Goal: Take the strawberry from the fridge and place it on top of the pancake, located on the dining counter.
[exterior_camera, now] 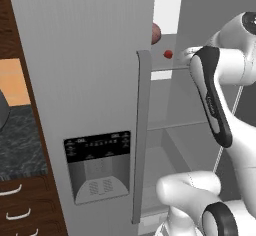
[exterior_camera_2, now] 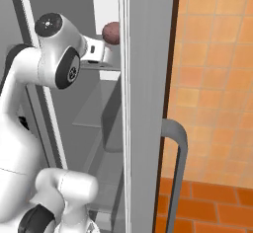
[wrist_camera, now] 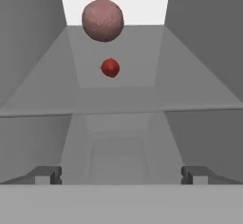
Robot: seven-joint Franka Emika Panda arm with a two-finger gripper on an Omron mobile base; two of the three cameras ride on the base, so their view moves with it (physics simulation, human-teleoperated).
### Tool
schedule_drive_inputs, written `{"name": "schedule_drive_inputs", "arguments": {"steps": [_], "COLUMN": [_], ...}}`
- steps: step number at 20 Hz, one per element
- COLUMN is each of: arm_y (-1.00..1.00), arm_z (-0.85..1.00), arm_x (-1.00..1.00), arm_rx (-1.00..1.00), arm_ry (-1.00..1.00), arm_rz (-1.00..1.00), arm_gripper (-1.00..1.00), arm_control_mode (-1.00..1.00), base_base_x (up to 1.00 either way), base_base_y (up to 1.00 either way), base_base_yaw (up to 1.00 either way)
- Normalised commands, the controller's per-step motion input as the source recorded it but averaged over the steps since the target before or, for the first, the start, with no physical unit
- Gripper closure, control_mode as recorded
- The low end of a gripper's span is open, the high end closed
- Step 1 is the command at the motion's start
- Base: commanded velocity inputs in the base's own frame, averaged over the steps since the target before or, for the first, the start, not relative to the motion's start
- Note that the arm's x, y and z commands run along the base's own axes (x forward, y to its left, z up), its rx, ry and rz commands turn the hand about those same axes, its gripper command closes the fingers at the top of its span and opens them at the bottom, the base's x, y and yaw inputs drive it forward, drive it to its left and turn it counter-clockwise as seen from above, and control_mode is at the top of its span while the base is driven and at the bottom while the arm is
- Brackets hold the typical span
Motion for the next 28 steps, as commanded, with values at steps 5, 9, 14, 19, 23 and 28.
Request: {"name": "schedule_drive_inputs", "arguments": {"steps": [5, 9, 14, 19, 23, 28], "arm_y": [0.04, 0.2, 0.15, -0.06, -0.12, 0.0], "arm_z": [0.03, -0.02, -0.09, -0.11, -0.22, -0.16], "arm_x": [0.79, 0.84, 0.79, 0.8, 0.67, 0.42], "arm_rx": [0.02, 0.0, 0.01, 0.05, 0.04, 0.0], "arm_ry": [0.01, 0.0, 0.0, 0.03, 0.12, 0.05], "arm_rz": [-0.01, -0.04, -0.03, 0.0, 0.0, 0.0], "arm_gripper": [-1.0, -1.0, -1.0, -1.0, -1.0, -1.0], "arm_control_mode": [-1.0, -1.0, -1.0, -1.0, -1.0, -1.0], "base_base_x": [0.0, 0.0, 0.0, 0.0, 0.0, 0.0], "base_base_y": [0.0, 0.0, 0.0, 0.0, 0.0, 0.0], "base_base_yaw": [0.0, 0.0, 0.0, 0.0, 0.0, 0.0]}}
